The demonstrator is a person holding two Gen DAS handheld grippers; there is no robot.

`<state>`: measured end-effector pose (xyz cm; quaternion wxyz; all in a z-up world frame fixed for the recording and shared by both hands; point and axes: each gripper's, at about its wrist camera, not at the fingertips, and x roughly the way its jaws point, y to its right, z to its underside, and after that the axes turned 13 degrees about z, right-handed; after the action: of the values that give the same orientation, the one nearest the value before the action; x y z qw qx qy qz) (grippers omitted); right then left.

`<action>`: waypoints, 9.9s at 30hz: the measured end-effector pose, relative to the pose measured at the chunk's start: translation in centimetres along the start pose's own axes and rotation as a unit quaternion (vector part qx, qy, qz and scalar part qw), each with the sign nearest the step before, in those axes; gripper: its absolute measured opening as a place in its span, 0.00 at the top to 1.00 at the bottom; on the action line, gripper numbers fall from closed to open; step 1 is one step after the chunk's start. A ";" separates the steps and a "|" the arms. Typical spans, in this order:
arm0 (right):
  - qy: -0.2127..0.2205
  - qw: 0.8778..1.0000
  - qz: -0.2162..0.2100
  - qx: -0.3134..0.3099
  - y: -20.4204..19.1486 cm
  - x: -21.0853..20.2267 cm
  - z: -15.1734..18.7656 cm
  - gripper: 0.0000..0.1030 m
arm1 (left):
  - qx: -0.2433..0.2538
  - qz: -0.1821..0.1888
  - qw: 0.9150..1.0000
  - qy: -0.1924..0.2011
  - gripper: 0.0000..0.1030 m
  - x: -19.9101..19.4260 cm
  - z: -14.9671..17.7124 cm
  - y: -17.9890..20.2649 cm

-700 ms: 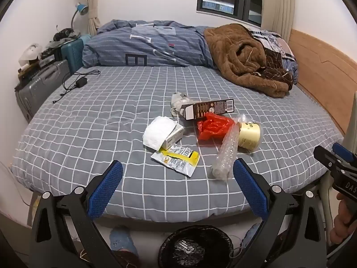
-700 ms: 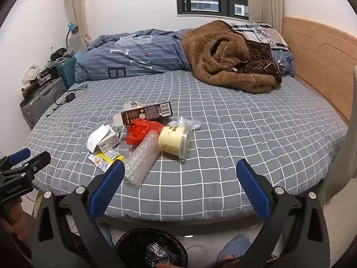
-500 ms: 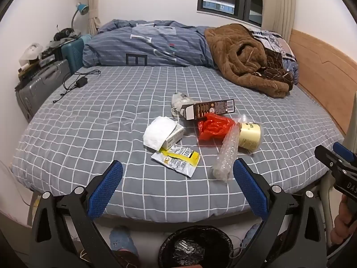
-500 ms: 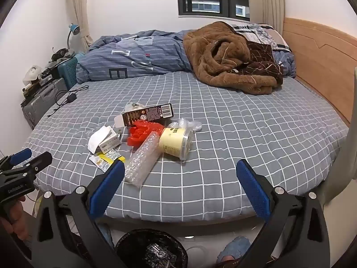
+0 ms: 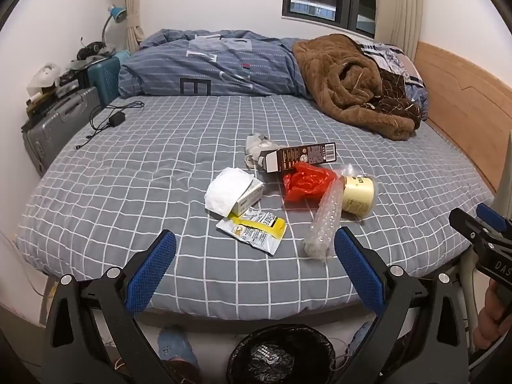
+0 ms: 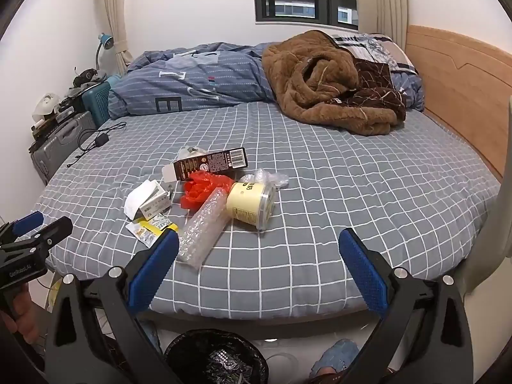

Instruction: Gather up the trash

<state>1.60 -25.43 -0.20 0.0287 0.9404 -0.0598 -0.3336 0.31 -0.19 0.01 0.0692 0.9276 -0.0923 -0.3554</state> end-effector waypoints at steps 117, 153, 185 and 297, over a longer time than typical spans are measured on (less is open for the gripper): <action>-0.127 0.989 -0.052 -0.051 -11.8 18.7 -0.9 0.25 | -0.040 0.003 0.994 -0.106 0.18 21.8 -3.6 -11.6; -0.140 0.984 -0.105 -0.027 -9.7 14.4 -1.8 0.72 | -0.064 0.041 0.993 -0.093 0.88 15.2 -4.3 -9.1; -0.093 0.991 -0.093 -0.035 -5.8 2.8 1.0 0.72 | -0.041 0.050 0.995 -0.075 0.88 4.1 0.6 -2.1; -0.250 0.962 -0.034 -0.105 -6.5 11.5 24.3 0.10 | -0.092 0.045 0.960 -0.262 0.87 16.2 24.7 -2.5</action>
<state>-4.25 -20.81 -26.89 0.0999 0.8202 0.0019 -0.5633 -4.16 -2.86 -29.17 0.1433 0.7863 -0.1161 -0.5897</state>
